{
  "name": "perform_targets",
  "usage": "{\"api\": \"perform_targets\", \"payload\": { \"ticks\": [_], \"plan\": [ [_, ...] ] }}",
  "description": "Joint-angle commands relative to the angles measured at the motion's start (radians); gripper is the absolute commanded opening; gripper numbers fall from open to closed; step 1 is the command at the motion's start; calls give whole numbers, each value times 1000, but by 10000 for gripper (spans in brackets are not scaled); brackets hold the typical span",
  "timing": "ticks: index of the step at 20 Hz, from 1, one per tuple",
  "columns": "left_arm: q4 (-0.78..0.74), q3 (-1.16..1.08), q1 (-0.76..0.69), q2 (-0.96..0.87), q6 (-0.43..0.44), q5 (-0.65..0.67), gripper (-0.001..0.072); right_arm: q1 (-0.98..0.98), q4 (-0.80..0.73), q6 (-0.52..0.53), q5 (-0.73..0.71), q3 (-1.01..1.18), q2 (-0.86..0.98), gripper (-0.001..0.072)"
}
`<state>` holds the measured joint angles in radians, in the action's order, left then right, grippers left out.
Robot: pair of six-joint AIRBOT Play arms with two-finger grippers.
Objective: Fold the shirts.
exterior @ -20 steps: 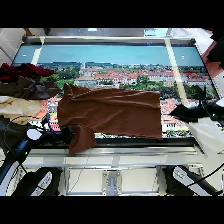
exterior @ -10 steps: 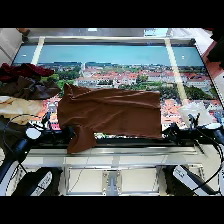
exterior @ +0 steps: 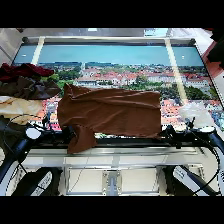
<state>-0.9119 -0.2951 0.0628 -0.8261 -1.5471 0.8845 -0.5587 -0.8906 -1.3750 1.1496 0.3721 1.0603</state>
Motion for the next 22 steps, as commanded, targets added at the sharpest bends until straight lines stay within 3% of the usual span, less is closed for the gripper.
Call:
{"api": "perform_targets", "payload": {
  "ticks": [1, 4, 6, 9, 12, 15, 18, 22],
  "plan": [
    [0, -1, 0, 0, 0, 3, 12, 59, -5, -46, -88, -9, 0, 400],
    [0, -1, 0, 0, 0, 3, 12, 72, 37, -30, -113, -9, -1, 143],
    [0, -1, 0, 0, 4, 3, 11, 72, 51, -5, -116, -9, -1, 37],
    [0, -1, 0, 0, 4, 3, 12, 72, 69, 37, -106, -8, -2, 35],
    [0, -51, 0, 7, 17, 41, 12, 72, 116, 125, -9, 39, -27, 33],
    [-24, -211, 0, 50, 90, 143, 11, 72, 97, 126, 80, 165, -111, 32],
    [-163, -396, 0, 78, 76, 233, 11, 70, 44, 80, 91, 318, -192, 32],
    [-189, -586, -5, 69, 90, 73, 9, 90, 41, 62, 24, 468, -188, 30]
  ]
}}
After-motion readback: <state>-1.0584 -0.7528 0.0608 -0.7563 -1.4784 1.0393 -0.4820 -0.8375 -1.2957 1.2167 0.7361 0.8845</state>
